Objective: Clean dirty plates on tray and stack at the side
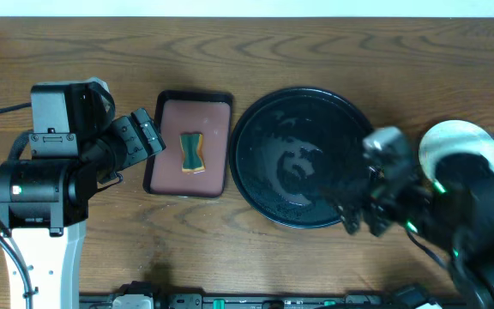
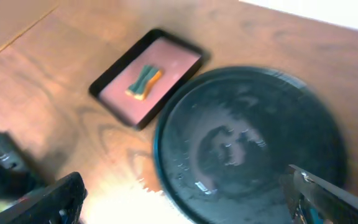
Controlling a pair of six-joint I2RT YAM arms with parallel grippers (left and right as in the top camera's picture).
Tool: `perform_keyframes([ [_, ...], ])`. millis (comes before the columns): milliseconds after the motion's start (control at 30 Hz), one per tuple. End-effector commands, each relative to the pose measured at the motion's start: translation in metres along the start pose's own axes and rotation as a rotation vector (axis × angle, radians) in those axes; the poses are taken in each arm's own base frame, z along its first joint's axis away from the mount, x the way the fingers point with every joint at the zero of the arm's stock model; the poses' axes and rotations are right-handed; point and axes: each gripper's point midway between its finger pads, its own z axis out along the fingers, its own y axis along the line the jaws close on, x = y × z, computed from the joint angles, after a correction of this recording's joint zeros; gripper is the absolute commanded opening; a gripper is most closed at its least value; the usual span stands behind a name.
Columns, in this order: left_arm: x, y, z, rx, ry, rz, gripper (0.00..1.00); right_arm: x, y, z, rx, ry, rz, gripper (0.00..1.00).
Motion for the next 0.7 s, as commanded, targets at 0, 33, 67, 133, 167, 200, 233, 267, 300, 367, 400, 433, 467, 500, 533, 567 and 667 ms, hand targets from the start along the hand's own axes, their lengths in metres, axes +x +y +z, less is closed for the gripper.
perform_keyframes([
  [0,-0.002,-0.003,-0.004,0.012,-0.007,0.009,0.9,-0.005,-0.023,-0.042,0.202,-0.118,-0.049,0.99],
  [33,-0.002,-0.003,-0.004,0.012,-0.007,0.009,0.9,-0.004,-0.028,-0.049,0.242,-0.134,-0.052,0.99],
  [67,-0.002,-0.003,-0.004,0.012,-0.007,0.009,0.9,-0.003,-0.034,-0.056,0.293,-0.151,-0.067,0.99],
  [133,-0.002,-0.003,-0.004,0.012,-0.007,0.009,0.9,0.004,-0.045,-0.063,0.366,-0.164,-0.103,0.99],
  [167,-0.002,-0.003,-0.004,0.012,-0.007,0.009,0.9,0.007,-0.05,-0.064,0.395,-0.167,-0.114,0.99],
  [200,-0.002,-0.003,-0.004,0.012,-0.007,0.009,0.9,0.012,-0.057,-0.063,0.429,-0.174,-0.123,0.99],
  [233,-0.002,-0.003,-0.004,0.012,-0.007,0.009,0.9,0.018,-0.065,-0.061,0.462,-0.184,-0.123,0.99],
  [267,-0.002,-0.002,-0.004,0.012,-0.007,0.009,0.9,0.023,-0.07,-0.058,0.482,-0.196,-0.119,0.99],
  [300,-0.002,-0.003,-0.004,0.012,-0.007,0.009,0.9,0.028,-0.077,-0.053,0.504,-0.211,-0.108,0.99],
  [367,-0.002,-0.003,-0.004,0.012,-0.007,0.009,0.9,0.043,-0.09,-0.041,0.53,-0.249,-0.088,0.99],
  [400,-0.002,-0.003,-0.004,0.012,-0.007,0.009,0.9,0.048,-0.094,-0.035,0.533,-0.267,-0.084,0.99],
  [433,-0.002,-0.003,-0.004,0.012,-0.007,0.009,0.9,0.058,-0.099,-0.027,0.531,-0.293,-0.08,0.99],
  [467,-0.002,-0.003,-0.004,0.012,-0.007,0.009,0.9,0.066,-0.103,-0.022,0.537,-0.3,-0.076,0.99],
  [500,-0.002,-0.003,-0.004,0.012,-0.007,0.009,0.9,0.074,-0.106,-0.017,0.543,-0.299,-0.073,0.99],
  [533,-0.002,-0.003,-0.004,0.012,-0.007,0.009,0.9,0.083,-0.108,-0.012,0.547,-0.3,-0.071,0.99],
  [567,-0.002,-0.003,-0.004,0.012,-0.007,0.009,0.9,0.088,-0.11,-0.008,0.549,-0.307,-0.073,0.99],
  [667,-0.002,-0.003,-0.004,0.012,-0.007,0.009,0.9,0.097,-0.113,0.001,0.555,-0.361,-0.088,0.99],
])
